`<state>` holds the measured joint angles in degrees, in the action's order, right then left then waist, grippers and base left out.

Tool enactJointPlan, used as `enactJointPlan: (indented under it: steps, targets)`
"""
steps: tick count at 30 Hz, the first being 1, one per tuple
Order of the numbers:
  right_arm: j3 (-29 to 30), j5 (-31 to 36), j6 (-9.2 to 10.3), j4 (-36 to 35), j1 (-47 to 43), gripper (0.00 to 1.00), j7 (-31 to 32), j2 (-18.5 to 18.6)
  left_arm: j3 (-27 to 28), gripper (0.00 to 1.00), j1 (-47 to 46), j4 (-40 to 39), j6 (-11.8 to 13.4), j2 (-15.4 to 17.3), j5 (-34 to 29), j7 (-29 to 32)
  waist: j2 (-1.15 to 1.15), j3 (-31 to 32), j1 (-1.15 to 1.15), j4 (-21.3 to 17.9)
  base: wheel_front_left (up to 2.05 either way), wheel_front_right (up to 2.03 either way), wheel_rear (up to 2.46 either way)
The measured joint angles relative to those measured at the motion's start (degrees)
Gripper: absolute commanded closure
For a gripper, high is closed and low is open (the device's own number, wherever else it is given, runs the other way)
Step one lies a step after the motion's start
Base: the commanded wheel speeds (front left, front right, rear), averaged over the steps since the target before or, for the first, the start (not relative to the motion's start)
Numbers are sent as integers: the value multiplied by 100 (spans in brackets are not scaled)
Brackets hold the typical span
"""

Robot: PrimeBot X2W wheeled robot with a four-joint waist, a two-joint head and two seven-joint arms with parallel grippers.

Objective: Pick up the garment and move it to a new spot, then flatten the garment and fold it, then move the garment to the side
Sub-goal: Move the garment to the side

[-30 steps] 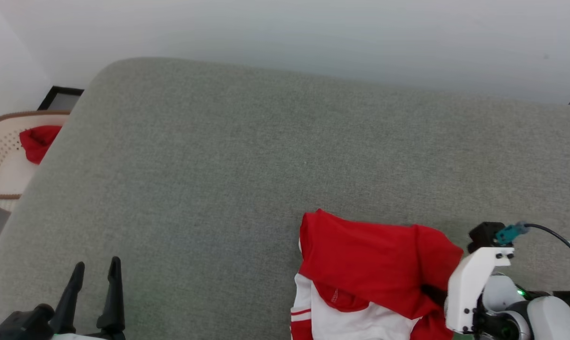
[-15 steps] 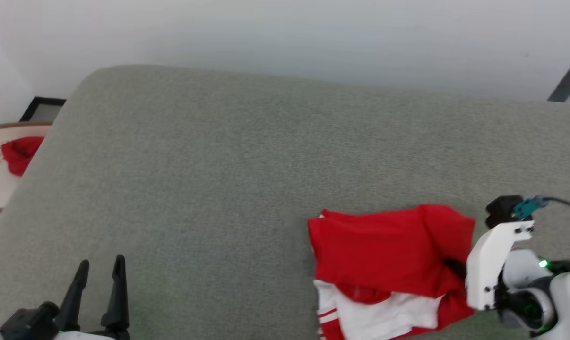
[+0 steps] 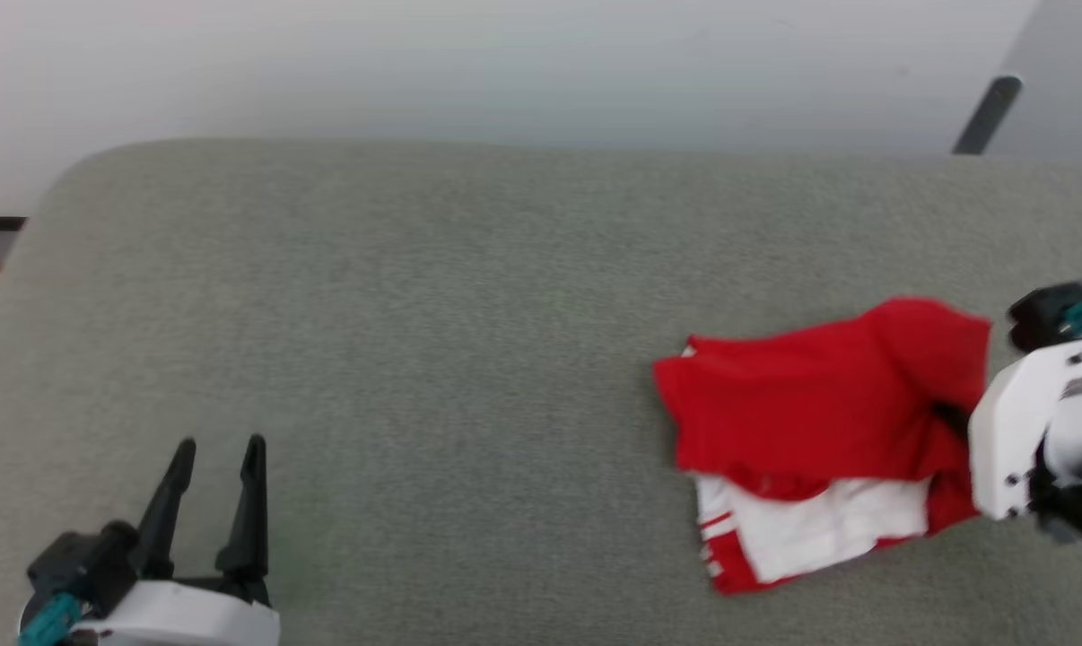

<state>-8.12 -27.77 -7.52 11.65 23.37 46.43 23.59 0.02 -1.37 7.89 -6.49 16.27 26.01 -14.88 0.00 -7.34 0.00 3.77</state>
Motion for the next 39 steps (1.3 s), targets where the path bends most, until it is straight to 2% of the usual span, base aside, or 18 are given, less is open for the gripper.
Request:
enactJointPlan:
  steps: [13,23,32,39]
  targets:
    - [-423,-209,0,426,784,100,-667,994,8,0,-516,-77,-31,138,-86,-10,0,-455,0,-632,0,0,0]
    - [-849,-202,0,1194,1512,100,-1614,1798,-9,0,-843,-165,-56,291,-113,-11,0,-1018,0,-1075,0,0,0]
    - [-1308,88,0,2183,2126,100,-2547,2121,-96,0,-1077,-219,-57,394,-135,-11,0,-1465,0,-1302,0,0,0]
    - [-1536,347,0,3052,2532,100,-3207,2002,-215,0,-1213,-211,-60,431,-132,-9,0,-1659,0,-1271,0,0,0]
